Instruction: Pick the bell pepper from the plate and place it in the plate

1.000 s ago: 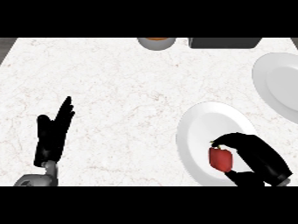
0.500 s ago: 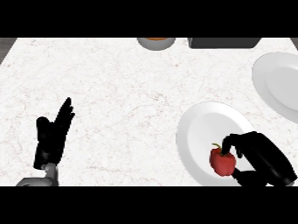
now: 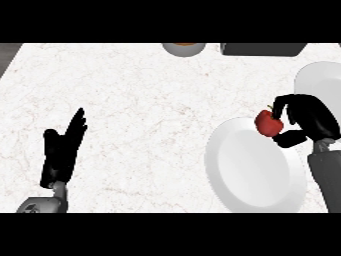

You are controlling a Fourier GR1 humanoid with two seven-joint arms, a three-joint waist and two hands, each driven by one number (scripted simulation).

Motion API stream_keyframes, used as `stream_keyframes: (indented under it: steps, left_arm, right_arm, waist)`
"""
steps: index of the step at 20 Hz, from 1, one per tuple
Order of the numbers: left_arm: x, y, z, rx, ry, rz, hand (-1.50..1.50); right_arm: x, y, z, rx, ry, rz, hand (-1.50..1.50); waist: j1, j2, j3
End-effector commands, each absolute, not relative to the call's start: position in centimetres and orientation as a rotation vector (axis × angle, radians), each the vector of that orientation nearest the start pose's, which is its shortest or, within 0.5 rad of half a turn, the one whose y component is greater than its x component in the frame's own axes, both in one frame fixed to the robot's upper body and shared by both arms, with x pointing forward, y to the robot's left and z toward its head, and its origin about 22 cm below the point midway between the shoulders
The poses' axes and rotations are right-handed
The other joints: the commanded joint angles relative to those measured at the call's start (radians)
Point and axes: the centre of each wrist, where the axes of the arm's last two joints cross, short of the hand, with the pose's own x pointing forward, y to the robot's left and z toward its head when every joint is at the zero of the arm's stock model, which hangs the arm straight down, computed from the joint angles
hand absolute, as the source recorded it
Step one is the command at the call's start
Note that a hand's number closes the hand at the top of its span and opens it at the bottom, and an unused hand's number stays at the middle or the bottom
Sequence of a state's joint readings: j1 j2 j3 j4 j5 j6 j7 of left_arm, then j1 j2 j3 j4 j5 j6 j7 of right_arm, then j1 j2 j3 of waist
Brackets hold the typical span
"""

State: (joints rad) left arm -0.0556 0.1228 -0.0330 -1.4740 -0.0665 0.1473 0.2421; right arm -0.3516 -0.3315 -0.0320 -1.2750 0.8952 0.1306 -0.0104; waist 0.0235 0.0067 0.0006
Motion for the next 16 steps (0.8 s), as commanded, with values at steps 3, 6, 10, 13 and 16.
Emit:
stream_keyframes:
  steps: [3,6,10,13,16]
  left_arm:
    - [23.9,25.0,-1.7,0.25,-1.282,-0.047,0.0]
    - [24.5,25.0,-0.9,0.239,-1.285,-0.027,0.0]
    - [23.6,24.4,-1.8,0.25,-1.276,-0.024,0.0]
    - [25.0,25.7,-0.6,0.257,-1.278,-0.029,0.0]
    - [25.0,25.3,-0.3,0.25,-1.295,-0.046,0.0]
  right_arm:
    - [35.4,-30.6,9.0,-0.966,-1.454,0.883,1.5]
    - [34.8,-33.2,12.9,-1.125,-1.543,0.701,1.5]
    - [34.3,-34.8,13.9,-1.248,-1.525,0.576,1.5]
    - [34.8,-35.3,14.3,-1.257,-1.462,0.521,1.5]
    - [35.6,-38.9,15.6,-1.253,-1.43,0.482,1.5]
  waist:
    - [-0.015,-0.007,-0.001]
    - [-0.024,-0.01,0.0]
    - [-0.022,-0.008,0.0]
    - [-0.021,-0.007,-0.001]
    - [-0.016,-0.005,0.0]
